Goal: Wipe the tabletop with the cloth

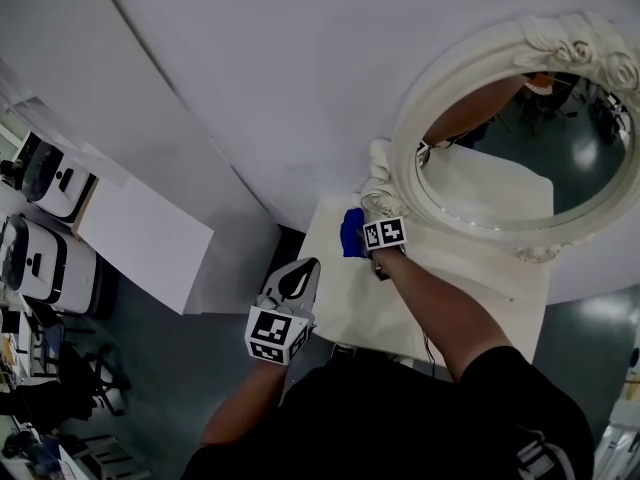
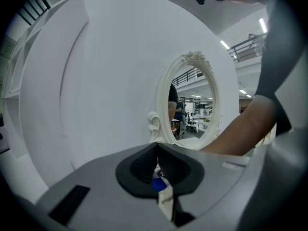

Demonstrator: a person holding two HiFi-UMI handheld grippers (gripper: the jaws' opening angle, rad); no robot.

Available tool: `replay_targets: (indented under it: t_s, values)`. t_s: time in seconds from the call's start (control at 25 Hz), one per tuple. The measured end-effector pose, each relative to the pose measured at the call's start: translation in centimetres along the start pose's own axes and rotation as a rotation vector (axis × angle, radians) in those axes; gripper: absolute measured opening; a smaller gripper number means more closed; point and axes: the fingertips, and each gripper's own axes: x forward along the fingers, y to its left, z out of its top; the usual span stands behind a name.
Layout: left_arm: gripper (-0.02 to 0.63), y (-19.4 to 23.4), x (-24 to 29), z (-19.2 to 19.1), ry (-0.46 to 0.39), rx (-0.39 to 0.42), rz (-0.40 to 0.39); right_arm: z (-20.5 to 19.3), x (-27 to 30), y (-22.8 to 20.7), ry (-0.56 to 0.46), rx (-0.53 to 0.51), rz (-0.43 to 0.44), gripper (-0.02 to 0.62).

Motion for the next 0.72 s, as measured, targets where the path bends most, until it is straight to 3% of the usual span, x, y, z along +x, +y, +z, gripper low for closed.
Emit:
replay_targets:
  t_s: [0.72]
  values:
    - [0.011, -9.7, 5.5, 1.8, -0.013, 0.046, -0.160, -7.3, -11.3, -13.1, 0.030, 0.049, -0.224, 0.037]
